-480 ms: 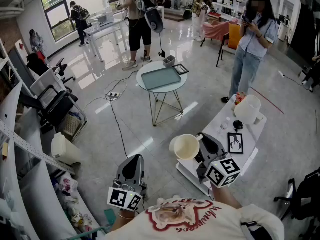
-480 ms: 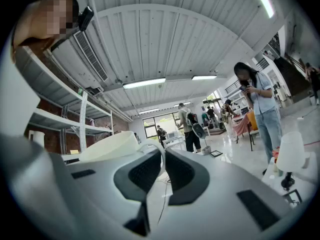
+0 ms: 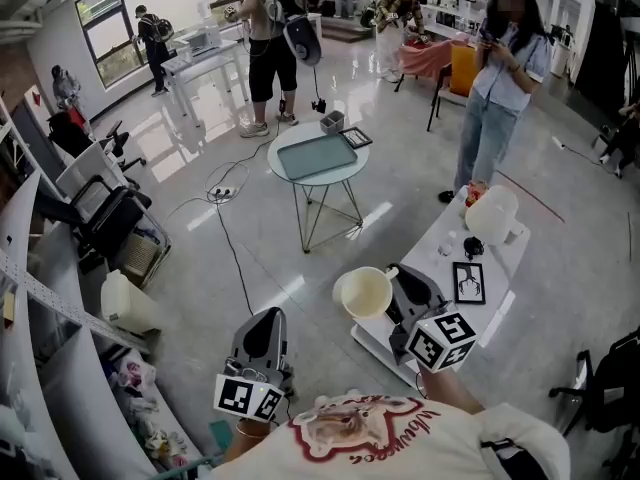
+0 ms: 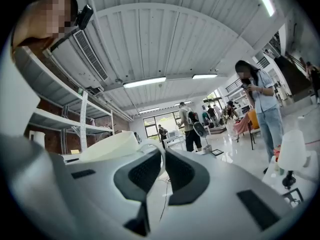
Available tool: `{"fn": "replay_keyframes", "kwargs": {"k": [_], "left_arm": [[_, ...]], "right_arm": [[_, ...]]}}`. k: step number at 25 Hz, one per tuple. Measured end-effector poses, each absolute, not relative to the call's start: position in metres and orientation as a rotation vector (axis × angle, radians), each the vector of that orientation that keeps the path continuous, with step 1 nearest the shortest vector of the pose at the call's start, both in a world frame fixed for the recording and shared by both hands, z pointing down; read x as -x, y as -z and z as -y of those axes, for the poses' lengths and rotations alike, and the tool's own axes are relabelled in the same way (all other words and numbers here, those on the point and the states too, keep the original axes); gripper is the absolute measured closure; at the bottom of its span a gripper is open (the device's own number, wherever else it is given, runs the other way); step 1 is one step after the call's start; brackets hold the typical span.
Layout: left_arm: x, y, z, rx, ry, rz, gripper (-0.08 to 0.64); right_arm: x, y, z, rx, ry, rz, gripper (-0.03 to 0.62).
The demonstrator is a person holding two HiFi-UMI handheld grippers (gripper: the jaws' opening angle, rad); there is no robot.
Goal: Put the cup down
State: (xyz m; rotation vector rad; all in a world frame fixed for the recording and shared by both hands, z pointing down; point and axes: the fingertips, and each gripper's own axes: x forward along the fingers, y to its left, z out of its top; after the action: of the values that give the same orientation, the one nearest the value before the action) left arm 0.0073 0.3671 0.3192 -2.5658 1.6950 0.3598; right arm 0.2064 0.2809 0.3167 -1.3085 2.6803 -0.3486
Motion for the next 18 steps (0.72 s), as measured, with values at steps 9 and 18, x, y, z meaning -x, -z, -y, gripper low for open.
{"fn": "replay_keyframes", "kwargs": {"k": [9,18], "left_arm": [[-0.007,-0.322,-0.37,2.581,-0.368,-1.693,0.545],[0.01,-0.326,-0.377,2.589,-0.345,-1.684,0.545]], "right_arm": [[-0.205,-0.308,-0.288,1.303,0.292,-2.659,0.546],[-0.184,-0.309,-0.293,1.323,0.297,-2.642,0.546]]}}
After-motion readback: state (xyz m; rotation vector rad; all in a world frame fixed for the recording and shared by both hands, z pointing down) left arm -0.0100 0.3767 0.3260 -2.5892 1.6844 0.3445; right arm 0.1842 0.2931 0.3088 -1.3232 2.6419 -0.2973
